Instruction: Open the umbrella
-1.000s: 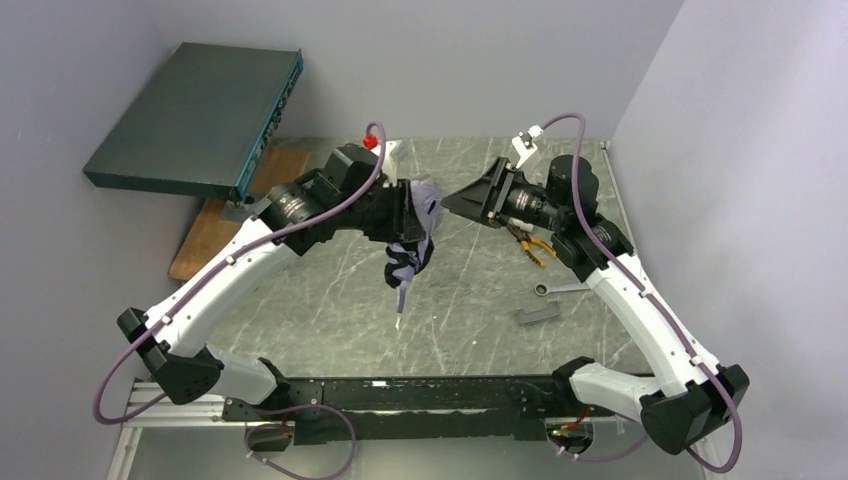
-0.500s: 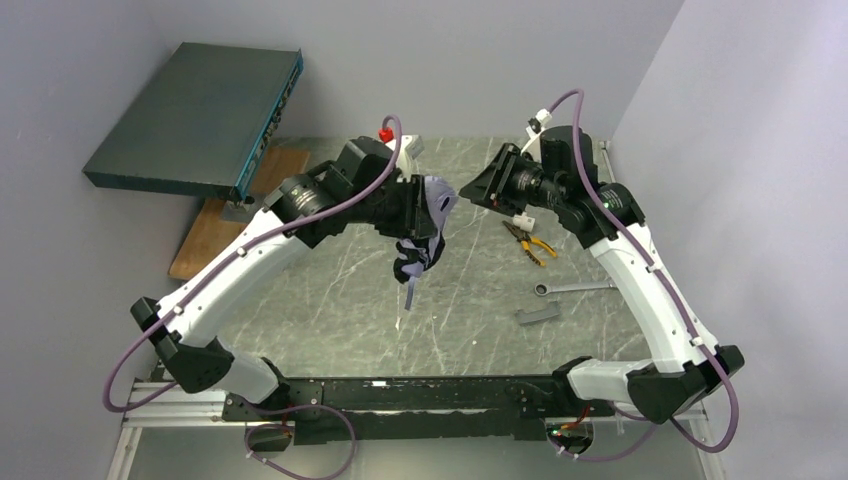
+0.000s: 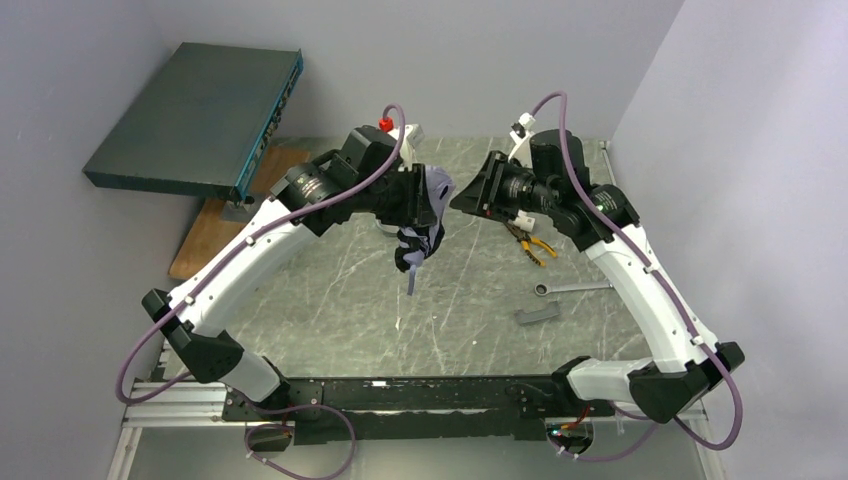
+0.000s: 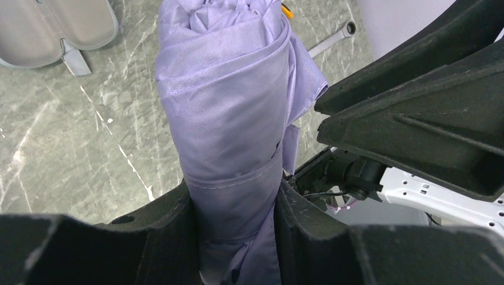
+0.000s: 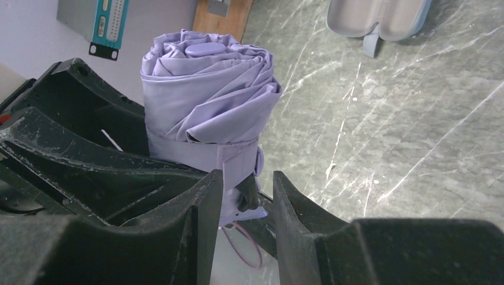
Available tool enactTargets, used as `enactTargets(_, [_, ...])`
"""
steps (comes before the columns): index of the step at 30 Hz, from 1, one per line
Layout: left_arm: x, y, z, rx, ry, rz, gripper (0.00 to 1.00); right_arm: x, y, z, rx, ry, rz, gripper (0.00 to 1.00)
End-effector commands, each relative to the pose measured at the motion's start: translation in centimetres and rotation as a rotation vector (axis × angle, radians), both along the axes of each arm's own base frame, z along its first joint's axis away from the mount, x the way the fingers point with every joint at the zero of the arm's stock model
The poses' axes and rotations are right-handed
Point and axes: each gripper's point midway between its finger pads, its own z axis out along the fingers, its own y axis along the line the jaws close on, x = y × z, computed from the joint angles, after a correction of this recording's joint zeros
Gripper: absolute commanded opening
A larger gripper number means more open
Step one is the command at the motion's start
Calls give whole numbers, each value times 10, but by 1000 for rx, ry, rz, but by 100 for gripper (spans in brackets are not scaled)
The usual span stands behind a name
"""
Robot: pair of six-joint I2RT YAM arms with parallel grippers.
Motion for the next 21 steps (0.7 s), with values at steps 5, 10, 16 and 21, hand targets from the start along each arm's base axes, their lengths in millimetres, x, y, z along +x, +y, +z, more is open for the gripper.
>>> enactTargets(5, [4,-9,36,-108,-84,-20,0,2,23,25,18,-95,98,39])
enactTargets(10, [2,-9,38,-118,-91,-23,0,1,33,24,14,-97,120,39])
enactTargets(16, [-2,-5,42,-136,-98,-19,0,2,32,19,12,-86,105,27])
enactTargets(21, [-4,-3,52,-162,-108,-11,0,1,30,20,19,-90,99,24])
